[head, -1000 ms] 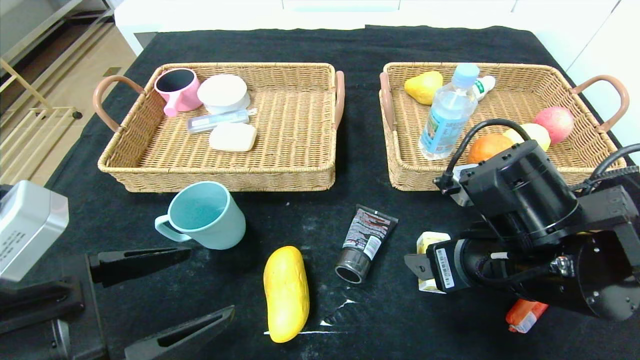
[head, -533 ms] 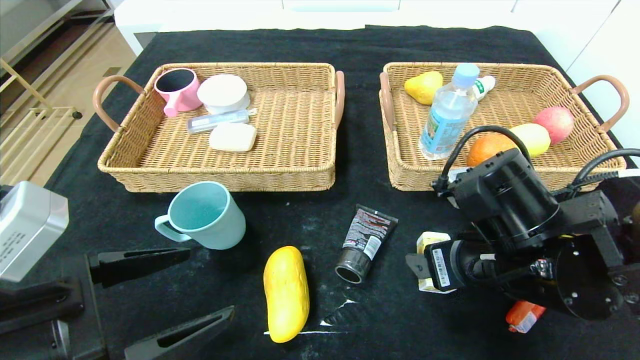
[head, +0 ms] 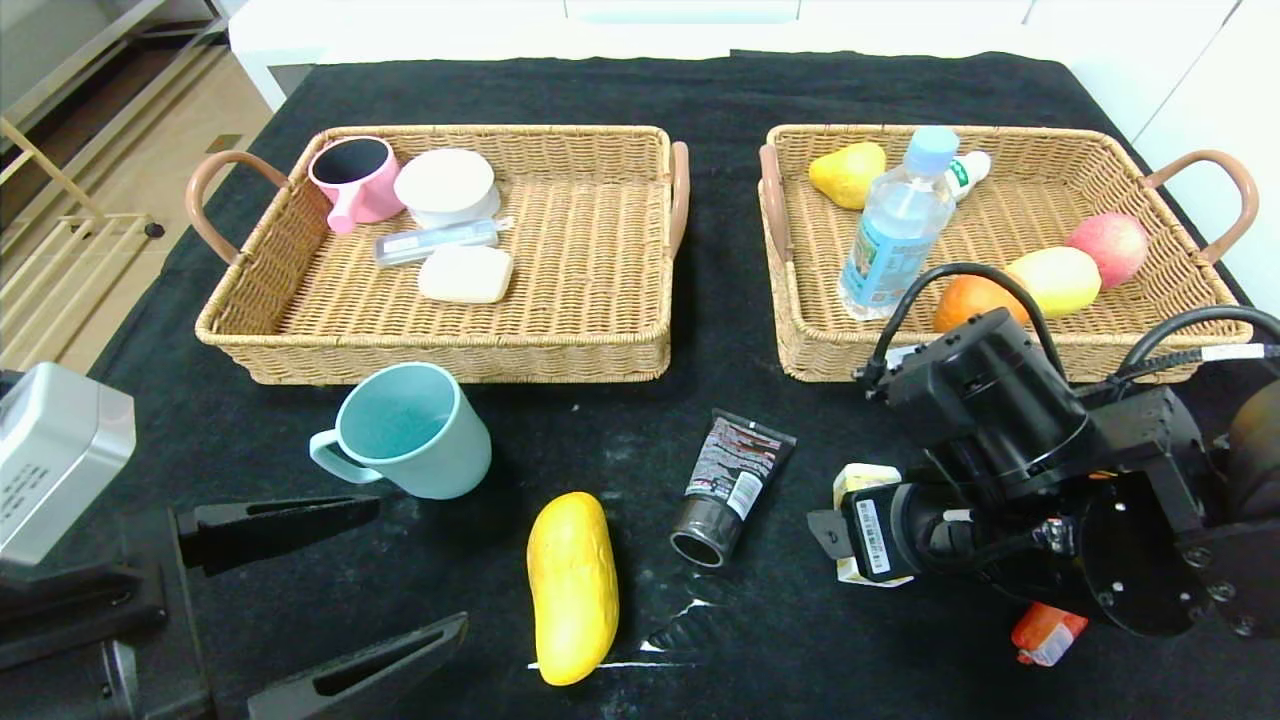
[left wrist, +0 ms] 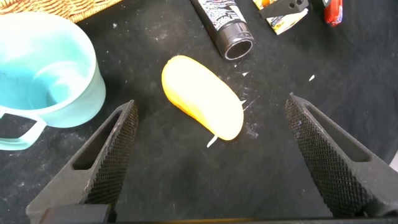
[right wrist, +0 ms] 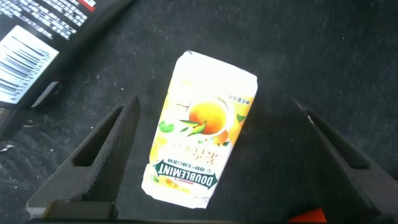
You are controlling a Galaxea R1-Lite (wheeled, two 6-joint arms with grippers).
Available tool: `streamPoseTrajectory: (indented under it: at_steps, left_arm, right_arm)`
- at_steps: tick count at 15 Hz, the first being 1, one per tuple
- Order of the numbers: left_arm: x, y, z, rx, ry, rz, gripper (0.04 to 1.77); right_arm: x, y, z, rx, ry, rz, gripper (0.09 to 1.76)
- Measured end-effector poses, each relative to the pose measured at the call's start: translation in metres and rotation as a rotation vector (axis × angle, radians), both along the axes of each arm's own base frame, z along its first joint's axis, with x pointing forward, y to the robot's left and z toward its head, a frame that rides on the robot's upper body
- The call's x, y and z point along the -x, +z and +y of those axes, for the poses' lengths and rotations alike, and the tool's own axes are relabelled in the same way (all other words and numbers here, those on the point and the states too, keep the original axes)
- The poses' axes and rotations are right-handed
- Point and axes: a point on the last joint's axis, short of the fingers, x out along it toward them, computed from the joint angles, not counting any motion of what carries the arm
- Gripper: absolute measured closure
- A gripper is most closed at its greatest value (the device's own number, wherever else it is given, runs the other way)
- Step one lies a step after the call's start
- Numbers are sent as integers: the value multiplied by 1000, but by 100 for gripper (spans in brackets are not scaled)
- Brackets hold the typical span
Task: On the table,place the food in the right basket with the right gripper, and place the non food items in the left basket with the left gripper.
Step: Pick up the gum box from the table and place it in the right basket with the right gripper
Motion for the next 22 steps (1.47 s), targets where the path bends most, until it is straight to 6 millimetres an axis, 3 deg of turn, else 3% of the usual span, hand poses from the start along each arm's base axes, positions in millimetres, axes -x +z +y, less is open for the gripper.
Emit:
streamPoseTrajectory:
  at_steps: [5, 8, 11, 22]
  left_arm:
    - [0, 0, 0, -1, -1, 2, 9]
    - [0, 0, 0, -3, -1, -1, 9]
    - [0, 0, 0, -5, -2, -3, 9]
    - [0, -1, 0, -7, -3, -3, 9]
  right_arm:
    - [-2, -3, 1, 6, -3, 8, 14]
    - [-4, -5, 2, 7, -6, 11, 66]
    - [-5, -7, 3, 11, -8, 15, 99]
    - [-8, -11, 5, 18, -13, 24, 103]
